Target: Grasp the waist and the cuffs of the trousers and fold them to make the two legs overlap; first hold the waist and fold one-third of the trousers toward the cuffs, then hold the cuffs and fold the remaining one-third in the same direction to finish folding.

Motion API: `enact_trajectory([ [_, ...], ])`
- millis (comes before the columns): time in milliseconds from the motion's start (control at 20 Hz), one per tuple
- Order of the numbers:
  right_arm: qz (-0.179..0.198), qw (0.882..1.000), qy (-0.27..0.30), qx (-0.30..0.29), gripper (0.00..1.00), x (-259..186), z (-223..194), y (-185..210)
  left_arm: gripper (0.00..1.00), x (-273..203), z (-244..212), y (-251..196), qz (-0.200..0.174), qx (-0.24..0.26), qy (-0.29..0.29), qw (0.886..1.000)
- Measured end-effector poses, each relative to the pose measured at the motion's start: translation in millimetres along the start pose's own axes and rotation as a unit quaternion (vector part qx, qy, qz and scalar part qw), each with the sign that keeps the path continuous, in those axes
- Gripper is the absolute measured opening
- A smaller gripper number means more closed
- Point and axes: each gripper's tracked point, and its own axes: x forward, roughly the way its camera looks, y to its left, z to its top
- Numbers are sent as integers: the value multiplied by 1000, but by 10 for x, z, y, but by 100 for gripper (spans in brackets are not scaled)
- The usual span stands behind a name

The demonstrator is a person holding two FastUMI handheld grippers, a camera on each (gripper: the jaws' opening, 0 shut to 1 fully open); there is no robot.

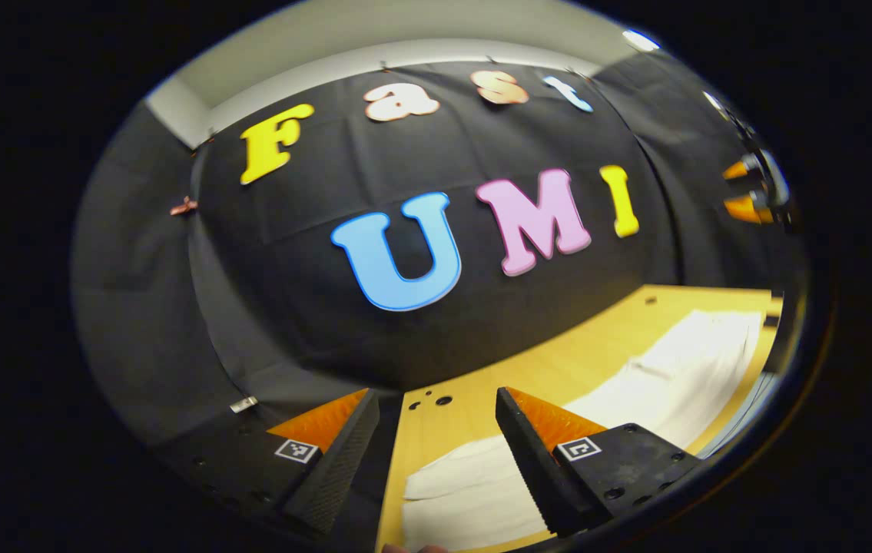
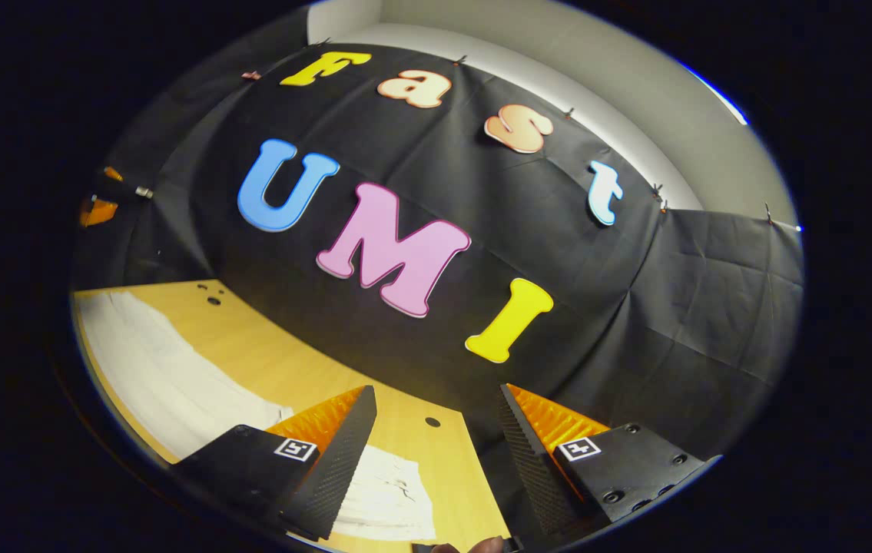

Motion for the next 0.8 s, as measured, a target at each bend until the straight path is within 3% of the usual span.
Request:
enact_trajectory([
  [150,14,999,34,-37,98,-94,-342,69,96,-76,-517,-174,-42,130,43,990],
  [300,16,997,61,-38,98,-130,-566,80,96,-176,-1026,-444,-105,222,80,966],
  [500,14,996,75,-41,98,-148,-688,28,95,-280,-1825,-777,-197,299,149,922],
  [800,17,995,87,-52,98,-166,-774,11,95,-320,-2544,-844,-255,366,216,868],
])
